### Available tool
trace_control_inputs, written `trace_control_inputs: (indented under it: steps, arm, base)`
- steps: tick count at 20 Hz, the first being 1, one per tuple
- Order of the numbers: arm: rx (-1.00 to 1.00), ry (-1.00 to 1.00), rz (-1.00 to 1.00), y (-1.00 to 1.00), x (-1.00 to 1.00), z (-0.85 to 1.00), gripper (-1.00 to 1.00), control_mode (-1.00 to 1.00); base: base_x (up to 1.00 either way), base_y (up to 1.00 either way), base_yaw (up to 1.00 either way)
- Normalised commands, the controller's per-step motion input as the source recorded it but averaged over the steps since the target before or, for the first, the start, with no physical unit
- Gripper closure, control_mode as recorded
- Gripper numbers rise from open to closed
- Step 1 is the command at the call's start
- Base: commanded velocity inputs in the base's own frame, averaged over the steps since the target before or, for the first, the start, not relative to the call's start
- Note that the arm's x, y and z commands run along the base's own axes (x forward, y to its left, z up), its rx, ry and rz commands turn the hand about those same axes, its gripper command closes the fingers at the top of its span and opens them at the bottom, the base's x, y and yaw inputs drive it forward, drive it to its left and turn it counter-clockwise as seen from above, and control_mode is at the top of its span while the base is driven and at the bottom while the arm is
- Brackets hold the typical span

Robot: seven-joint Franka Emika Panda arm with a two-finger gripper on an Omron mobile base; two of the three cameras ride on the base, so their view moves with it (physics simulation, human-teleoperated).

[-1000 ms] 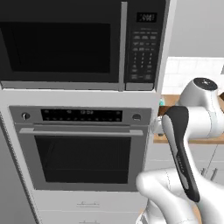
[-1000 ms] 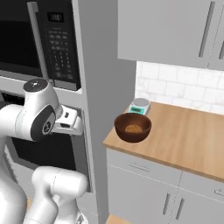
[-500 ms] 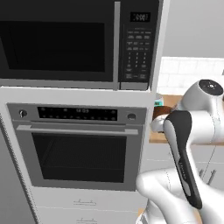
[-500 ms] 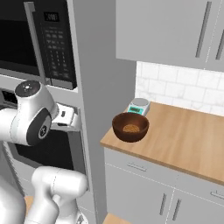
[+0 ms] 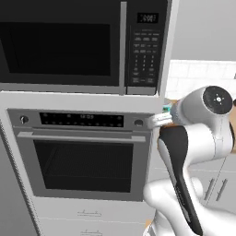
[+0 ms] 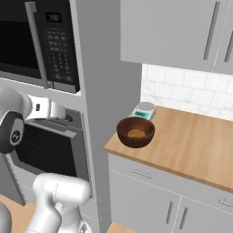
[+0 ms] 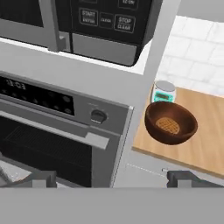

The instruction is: Open the microwave, place the bowl with waffle inside the microwave, then close the microwave door and turn it on.

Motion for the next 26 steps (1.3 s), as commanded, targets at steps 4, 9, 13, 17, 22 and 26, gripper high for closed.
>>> trace_control_inputs:
  steps: [4,9,13,17,22,26]
  arm:
    - [-0.01,-0.25,0.0,0.25,-0.01,0.6,-1.0,-1.0]
    - [-0.01,-0.21,0.0,0.28,0.0,0.5,-1.0,-1.0]
    - [-0.03,-0.18,0.0,0.36,0.0,0.48,-1.0,-1.0]
    - [0.0,-0.17,0.0,0.32,0.0,0.46,-1.0,-1.0]
    - [0.0,-0.21,0.0,0.38,0.0,0.2,-1.0,-1.0]
    - [0.0,-0.22,0.0,0.39,0.14,-0.02,-1.0,-1.0]
  base:
    - [0.0,0.0,0.0]
    - [0.0,0.0,0.0]
    - [0.0,0.0,0.0]
    - [0.0,0.0,0.0]
    - [0.0,0.0,0.0]
    - [0.0,0.0,0.0]
